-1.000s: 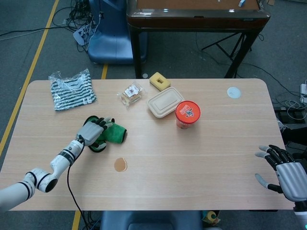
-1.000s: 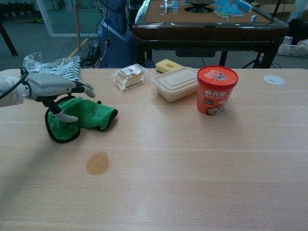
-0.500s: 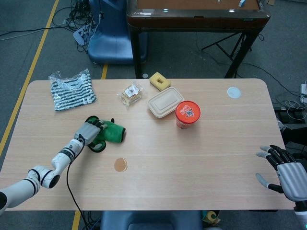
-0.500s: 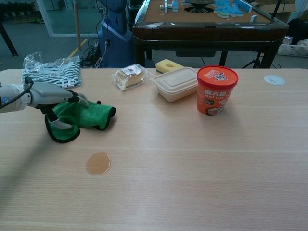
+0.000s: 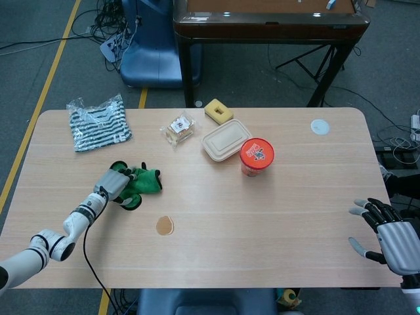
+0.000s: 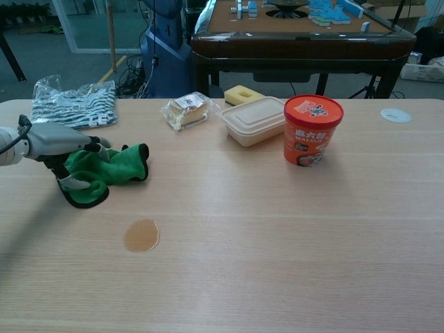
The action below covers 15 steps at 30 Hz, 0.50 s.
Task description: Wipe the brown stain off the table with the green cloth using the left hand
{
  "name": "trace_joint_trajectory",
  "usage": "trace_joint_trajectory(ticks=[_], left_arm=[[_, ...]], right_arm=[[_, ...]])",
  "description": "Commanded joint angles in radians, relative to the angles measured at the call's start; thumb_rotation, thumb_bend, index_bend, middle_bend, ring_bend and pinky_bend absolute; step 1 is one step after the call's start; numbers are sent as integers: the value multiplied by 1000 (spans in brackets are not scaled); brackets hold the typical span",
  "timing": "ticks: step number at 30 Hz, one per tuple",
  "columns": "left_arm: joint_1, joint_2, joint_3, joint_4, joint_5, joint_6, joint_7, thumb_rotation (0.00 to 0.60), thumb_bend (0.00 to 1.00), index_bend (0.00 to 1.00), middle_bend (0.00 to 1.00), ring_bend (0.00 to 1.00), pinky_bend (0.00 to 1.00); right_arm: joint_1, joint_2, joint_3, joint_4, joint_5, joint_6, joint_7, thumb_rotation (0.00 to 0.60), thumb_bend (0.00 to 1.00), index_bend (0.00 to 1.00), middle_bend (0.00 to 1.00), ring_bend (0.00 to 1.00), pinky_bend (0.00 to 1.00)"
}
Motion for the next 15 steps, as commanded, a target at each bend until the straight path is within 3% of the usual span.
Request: trace_joint_trajectory(ticks=[1, 15], left_arm=[[2, -14, 16, 25, 29, 17, -35, 600, 263, 327, 166, 294, 556], [5, -55, 70, 105, 117, 66, -115, 600, 263, 410, 314, 431, 731]], right_arm=[[-1, 1, 0, -3, 0, 1, -2, 600, 329, 300, 232, 141, 186], [-3, 6, 1, -13, -1, 4, -13, 600, 329, 301, 243, 141, 186]])
